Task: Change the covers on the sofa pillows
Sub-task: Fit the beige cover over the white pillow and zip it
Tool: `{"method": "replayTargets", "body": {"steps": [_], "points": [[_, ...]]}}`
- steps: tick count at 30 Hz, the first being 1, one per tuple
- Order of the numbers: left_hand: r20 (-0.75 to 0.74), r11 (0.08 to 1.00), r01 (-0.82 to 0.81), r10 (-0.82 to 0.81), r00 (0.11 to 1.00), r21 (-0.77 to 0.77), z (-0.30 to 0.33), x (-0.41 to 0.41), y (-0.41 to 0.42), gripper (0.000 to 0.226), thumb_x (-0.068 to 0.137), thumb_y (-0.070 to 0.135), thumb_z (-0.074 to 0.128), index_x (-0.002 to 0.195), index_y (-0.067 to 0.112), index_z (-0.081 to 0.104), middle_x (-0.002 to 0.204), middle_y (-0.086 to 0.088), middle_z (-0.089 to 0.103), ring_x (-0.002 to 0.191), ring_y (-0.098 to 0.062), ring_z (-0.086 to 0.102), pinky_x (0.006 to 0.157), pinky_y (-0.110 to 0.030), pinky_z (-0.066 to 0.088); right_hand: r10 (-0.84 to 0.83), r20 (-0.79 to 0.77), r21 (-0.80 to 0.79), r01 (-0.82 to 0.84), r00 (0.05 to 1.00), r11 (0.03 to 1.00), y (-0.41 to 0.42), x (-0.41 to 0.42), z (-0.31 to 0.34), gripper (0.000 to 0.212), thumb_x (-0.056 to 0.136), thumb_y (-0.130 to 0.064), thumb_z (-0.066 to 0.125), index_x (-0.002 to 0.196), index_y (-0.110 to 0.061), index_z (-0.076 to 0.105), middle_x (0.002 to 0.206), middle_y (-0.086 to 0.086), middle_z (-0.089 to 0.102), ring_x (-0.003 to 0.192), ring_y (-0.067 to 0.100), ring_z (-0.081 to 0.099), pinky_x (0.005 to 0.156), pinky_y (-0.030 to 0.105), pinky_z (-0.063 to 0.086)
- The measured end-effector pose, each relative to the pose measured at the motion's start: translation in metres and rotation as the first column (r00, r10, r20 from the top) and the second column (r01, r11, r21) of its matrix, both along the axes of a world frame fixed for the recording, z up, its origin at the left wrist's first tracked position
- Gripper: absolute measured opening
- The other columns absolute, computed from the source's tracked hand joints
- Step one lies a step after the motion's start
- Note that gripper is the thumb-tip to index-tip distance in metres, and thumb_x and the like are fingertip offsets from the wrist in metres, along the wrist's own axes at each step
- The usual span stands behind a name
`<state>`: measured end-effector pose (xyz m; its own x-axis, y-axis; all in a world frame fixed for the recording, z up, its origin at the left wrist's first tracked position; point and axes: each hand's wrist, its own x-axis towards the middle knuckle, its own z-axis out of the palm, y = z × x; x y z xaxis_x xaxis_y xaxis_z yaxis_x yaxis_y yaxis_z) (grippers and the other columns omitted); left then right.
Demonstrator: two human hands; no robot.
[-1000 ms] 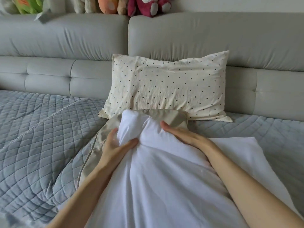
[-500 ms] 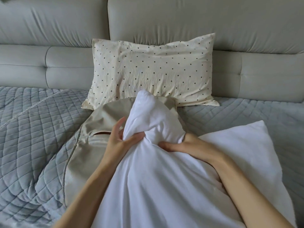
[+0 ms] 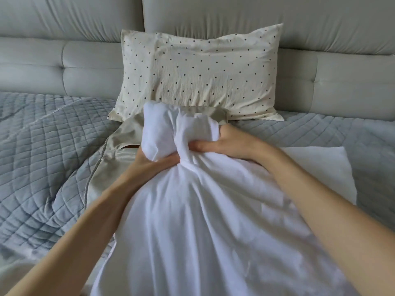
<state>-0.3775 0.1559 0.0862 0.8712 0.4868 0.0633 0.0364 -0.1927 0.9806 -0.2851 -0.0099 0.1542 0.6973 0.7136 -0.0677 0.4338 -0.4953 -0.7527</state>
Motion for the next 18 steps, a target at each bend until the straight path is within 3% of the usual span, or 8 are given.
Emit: {"method": "replayTargets", "body": {"steps": [4,7,9,10,12,15,18], "points": [[0.056,0.996,-0.074,0.076,0.995,-0.039,0.003,-0.002,0.004,0.049,0.075,0.001,0.073,0.113,0.02,0.049,0.092,0.018,0.055,0.078,0.004,0.056,0.054,0.0,0.043,0.012,0.026,-0.187,-0.007,1.0,0.982,0.02,0.021,0.009,0.084,0.068,-0.074,0.056,0.127,-0.014,0.051,0.107,-0.005,0.053,0.094,0.012,0.052,0.079,0.023,0.039],[0.205,0.994,-0.113,0.111,0.972,-0.005,0.015,0.007,0.016,0.063,0.06,0.019,0.085,0.115,0.017,0.053,0.102,0.014,0.061,0.082,0.012,0.061,0.065,-0.004,0.046,0.063,-0.178,-0.048,-0.073,0.982,0.996,0.036,0.026,0.009,0.06,0.074,-0.068,0.054,0.118,-0.026,0.052,0.101,-0.011,0.054,0.081,0.002,0.053,0.07,0.016,0.041],[0.294,0.989,-0.148,0.139,0.946,0.009,0.03,0.018,0.025,0.081,0.047,0.037,0.081,0.12,0.015,0.054,0.111,0.005,0.064,0.096,0.002,0.063,0.076,-0.014,0.051,0.127,-0.243,0.074,-0.112,0.962,0.991,0.047,0.032,0.017,0.036,0.077,-0.062,0.054,0.1,-0.034,0.049,0.095,-0.019,0.058,0.072,-0.01,0.052,0.061,0.005,0.042],[0.337,0.987,-0.16,0.149,0.93,0.005,0.039,0.026,0.028,0.087,0.046,0.039,0.08,0.124,0.014,0.052,0.116,0.002,0.063,0.102,-0.003,0.062,0.08,-0.019,0.052,0.151,-0.274,0.135,-0.117,0.95,0.984,0.051,0.035,0.022,0.027,0.08,-0.058,0.053,0.092,-0.034,0.049,0.088,-0.022,0.057,0.065,-0.015,0.052,0.055,0.0,0.04],[0.38,0.986,-0.167,0.146,0.913,0.021,0.054,0.042,0.035,0.096,0.047,0.035,0.081,0.132,0.014,0.042,0.12,0.007,0.057,0.103,0.002,0.059,0.081,-0.013,0.05,0.202,-0.365,0.268,-0.106,0.909,0.958,0.058,0.039,0.026,0.016,0.084,-0.048,0.052,0.084,-0.033,0.051,0.077,-0.024,0.058,0.056,-0.019,0.055,0.05,-0.003,0.038],[0.303,0.991,-0.062,0.023,0.953,0.12,0.051,0.06,0.039,0.101,0.049,0.039,0.076,0.136,0.015,0.031,0.123,0.009,0.048,0.106,0.01,0.052,0.078,-0.003,0.044,0.24,-0.491,0.386,-0.037,0.837,0.922,0.065,0.043,0.009,0.015,0.077,-0.042,0.061,0.085,-0.03,0.057,0.071,-0.019,0.069,0.066,-0.007,0.065,0.061,0.006,0.049],[0.225,0.98,0.055,-0.098,0.969,0.193,0.024,0.062,0.039,0.086,0.064,0.035,0.068,0.135,0.008,0.028,0.13,0.006,0.042,0.115,0.014,0.044,0.087,-0.001,0.037,0.173,-0.56,0.406,0.086,0.81,0.91,0.078,0.05,-0.019,0.042,0.059,-0.043,0.072,0.092,-0.02,0.064,0.084,-0.004,0.074,0.081,0.011,0.07,0.082,0.025,0.054]]}}
